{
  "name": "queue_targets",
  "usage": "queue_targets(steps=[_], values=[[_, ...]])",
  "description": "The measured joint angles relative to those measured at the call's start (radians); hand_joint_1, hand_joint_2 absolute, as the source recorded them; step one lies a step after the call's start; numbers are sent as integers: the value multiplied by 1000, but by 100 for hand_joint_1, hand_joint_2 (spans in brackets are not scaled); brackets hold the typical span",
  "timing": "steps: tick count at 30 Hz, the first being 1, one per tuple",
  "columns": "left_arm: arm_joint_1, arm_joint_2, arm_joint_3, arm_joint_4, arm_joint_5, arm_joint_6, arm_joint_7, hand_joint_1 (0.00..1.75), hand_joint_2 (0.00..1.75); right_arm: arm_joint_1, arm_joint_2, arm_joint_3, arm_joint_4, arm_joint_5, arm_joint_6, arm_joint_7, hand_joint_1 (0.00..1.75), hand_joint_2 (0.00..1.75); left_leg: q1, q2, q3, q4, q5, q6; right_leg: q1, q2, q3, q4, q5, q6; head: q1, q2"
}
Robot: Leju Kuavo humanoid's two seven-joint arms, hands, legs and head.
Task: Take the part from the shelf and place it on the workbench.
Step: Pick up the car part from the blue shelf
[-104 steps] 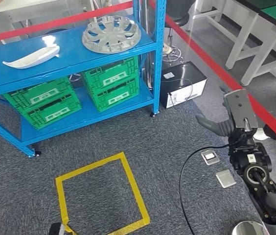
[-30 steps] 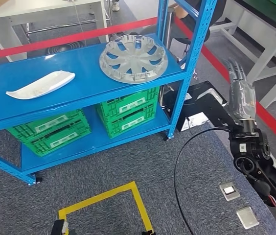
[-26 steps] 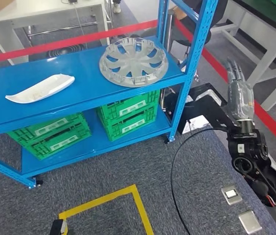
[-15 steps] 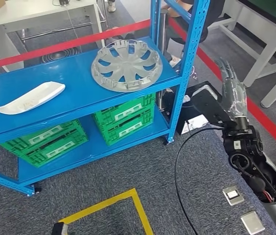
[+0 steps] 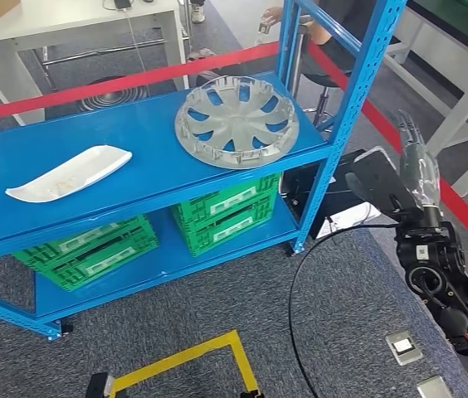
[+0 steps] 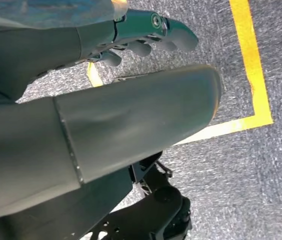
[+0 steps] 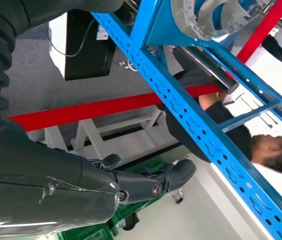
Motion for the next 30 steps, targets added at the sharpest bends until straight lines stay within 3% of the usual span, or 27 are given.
queue_targets(steps=[2,4,7,9,10,12,14,15,16,18,19,21,24,26,28,29,30], values=[[0,0,0,0,0,0,0,0,0,1,-1,-5,0,0,0,0,0,175,0,-2,21,3,-18,-7,0,-1,33,-122,95,-2,8,0],[-2,0,0,0,0,0,0,0,0,2,-2,-9,1,0,0,0,0,175,-5,-4,32,7,-33,-17,2,-1,69,-219,136,-10,12,0],[-3,1,0,0,0,0,0,0,0,4,-3,-12,1,0,-1,0,0,175,-7,-4,36,6,-42,-29,4,1,81,-244,127,-27,1,0],[-4,1,-1,0,0,0,0,0,0,3,-3,-15,0,0,-1,0,0,175,-5,-1,24,39,-63,-40,1,2,89,-249,123,-38,-9,0],[-5,2,-1,0,0,0,0,0,0,3,-3,-16,0,0,-1,-1,0,175,-3,0,1,86,-84,-46,-1,1,94,-251,121,-43,-14,0],[-4,1,-1,0,0,0,0,0,0,3,-3,-17,-1,0,-1,-1,0,175,-1,1,-76,222,-130,-54,0,0,102,-252,113,-50,-24,0],[-2,1,-2,0,0,0,1,0,0,4,-3,-17,-1,0,-1,-1,0,175,0,1,-136,301,-128,-55,1,0,114,-251,103,-53,-27,0],[-1,1,-2,0,0,0,1,0,0,4,-3,-17,-1,0,-1,-1,0,175,0,1,-141,286,-100,-51,1,1,123,-252,97,-52,-28,0],[-1,1,-2,0,0,0,1,0,0,4,-3,-18,-1,0,-1,-1,0,175,-2,1,-129,237,-57,-45,2,2,133,-252,90,-52,-29,0],[-1,4,-2,0,0,0,1,0,0,3,-3,-18,-1,0,-1,-1,0,175,-9,1,-85,109,20,-26,5,3,150,-254,76,-48,-31,0],[-2,5,-3,0,0,0,1,0,0,3,-3,-18,-1,0,-1,-1,0,175,-14,1,-66,62,36,-18,5,4,154,-255,70,-44,-32,0],[-3,7,-3,0,0,0,1,0,0,3,-3,-18,0,0,-1,-1,0,175,-21,2,-51,29,31,-9,4,5,157,-261,65,-34,-34,0],[-4,6,-4,0,0,0,1,0,0,3,-3,-20,-1,0,-2,-1,0,175,-15,2,-26,-4,28,-4,3,3,160,-254,52,-19,-31,0],[-4,5,-4,0,0,0,0,0,0,2,-4,-22,-1,0,-2,-1,0,175,-9,3,-4,-23,26,2,1,1,115,-160,12,-12,-24,0],[-4,4,-4,0,0,0,1,0,0,6,-4,-22,-1,0,-2,-1,0,175,-9,3,10,-26,16,7,0,2,33,-28,-26,-6,-16,0],[-3,3,-4,0,0,0,1,0,0,9,-4,-22,-1,0,-2,-1,0,175,-8,3,17,-26,9,7,-1,1,3,7,-24,-2,-13,0],[-2,1,-4,0,0,0,1,0,0,11,-4,-22,-1,0,-2,-1,0,175,-7,2,27,-25,1,5,-3,1,-9,4,2,2,-9,0]])
